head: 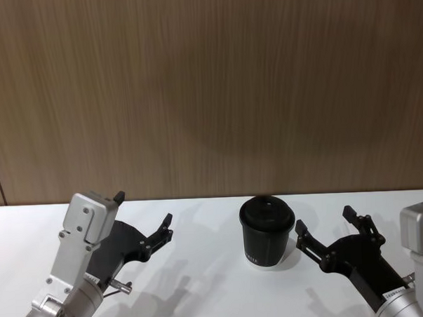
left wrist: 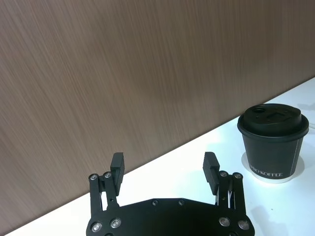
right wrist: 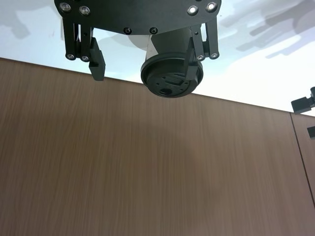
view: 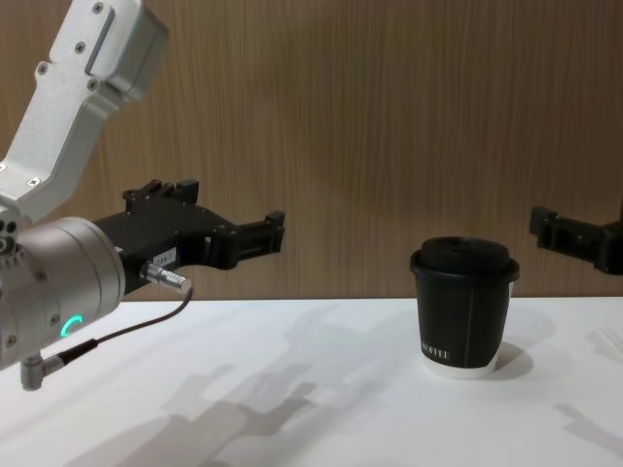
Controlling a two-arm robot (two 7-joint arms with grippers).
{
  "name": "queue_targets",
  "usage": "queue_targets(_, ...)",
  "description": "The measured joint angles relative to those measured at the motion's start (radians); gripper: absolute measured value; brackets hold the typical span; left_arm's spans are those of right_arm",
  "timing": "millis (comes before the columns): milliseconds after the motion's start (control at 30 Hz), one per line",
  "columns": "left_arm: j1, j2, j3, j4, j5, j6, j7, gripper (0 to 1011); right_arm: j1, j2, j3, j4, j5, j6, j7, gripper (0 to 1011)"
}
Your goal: Pick up the straw with one hand, pass it to the other hand, and insert it into the cup.
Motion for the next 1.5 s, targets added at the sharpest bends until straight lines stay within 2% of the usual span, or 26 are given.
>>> queue_targets(1500, 0.0, 0.0, 0.0, 0.0, 0.0, 0.0, 0.0, 1003, 0.0, 0.0, 0.0, 0.0, 0.0, 0.0, 0.0, 1001)
